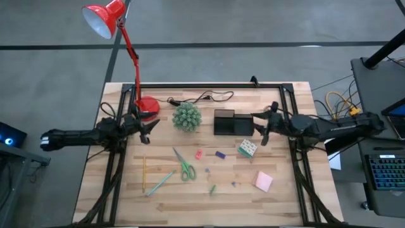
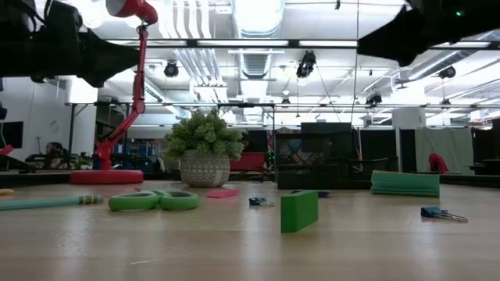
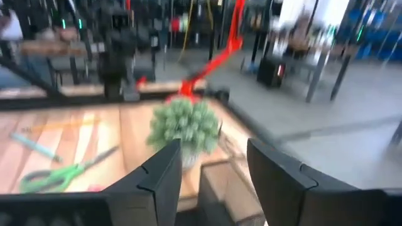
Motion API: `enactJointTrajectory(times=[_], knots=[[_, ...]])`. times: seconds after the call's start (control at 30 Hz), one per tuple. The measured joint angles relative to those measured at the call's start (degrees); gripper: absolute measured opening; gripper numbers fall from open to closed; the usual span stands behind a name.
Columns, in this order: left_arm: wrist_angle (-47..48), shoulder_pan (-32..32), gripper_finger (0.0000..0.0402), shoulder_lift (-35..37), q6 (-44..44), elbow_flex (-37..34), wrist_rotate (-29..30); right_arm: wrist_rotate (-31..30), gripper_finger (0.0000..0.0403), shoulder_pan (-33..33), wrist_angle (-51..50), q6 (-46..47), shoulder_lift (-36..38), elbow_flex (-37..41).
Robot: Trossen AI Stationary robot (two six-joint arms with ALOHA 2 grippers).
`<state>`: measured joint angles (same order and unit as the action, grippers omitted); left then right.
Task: Pick and place office supplies into organizer
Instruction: Put the green sticky notes into the black desk organizer
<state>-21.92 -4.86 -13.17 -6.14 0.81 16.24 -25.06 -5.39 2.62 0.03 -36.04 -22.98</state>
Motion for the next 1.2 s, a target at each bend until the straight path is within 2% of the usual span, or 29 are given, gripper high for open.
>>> enactJointTrajectory(times=[0.3,0.53,0.77,0.93,1.2], knots=[[-0.2,0.0,0.0176,-4.7,3.3,4.0,-10.4,3.6,0.0154,-3.4,-22.4,14.4,-18.3,-16.3],[-0.4,0.0,0.0176,-5.2,-1.9,4.1,-11.0,4.2,0.0144,-7.8,-44.1,27.6,-31.5,-30.4],[-0.1,0.0,0.0176,-5.1,0.4,3.3,-14.0,4.1,0.0136,-10.3,-63.1,39.8,-42.9,-39.4],[-0.2,0.0,0.0176,-4.9,1.8,3.2,-14.2,5.9,0.0144,-10.7,-66.4,47.8,-49.4,-39.0],[-0.2,0.0,0.0176,-4.0,0.8,3.2,-14.1,10.1,0.0188,-11.5,-66.2,55.5,-57.6,-40.2]])
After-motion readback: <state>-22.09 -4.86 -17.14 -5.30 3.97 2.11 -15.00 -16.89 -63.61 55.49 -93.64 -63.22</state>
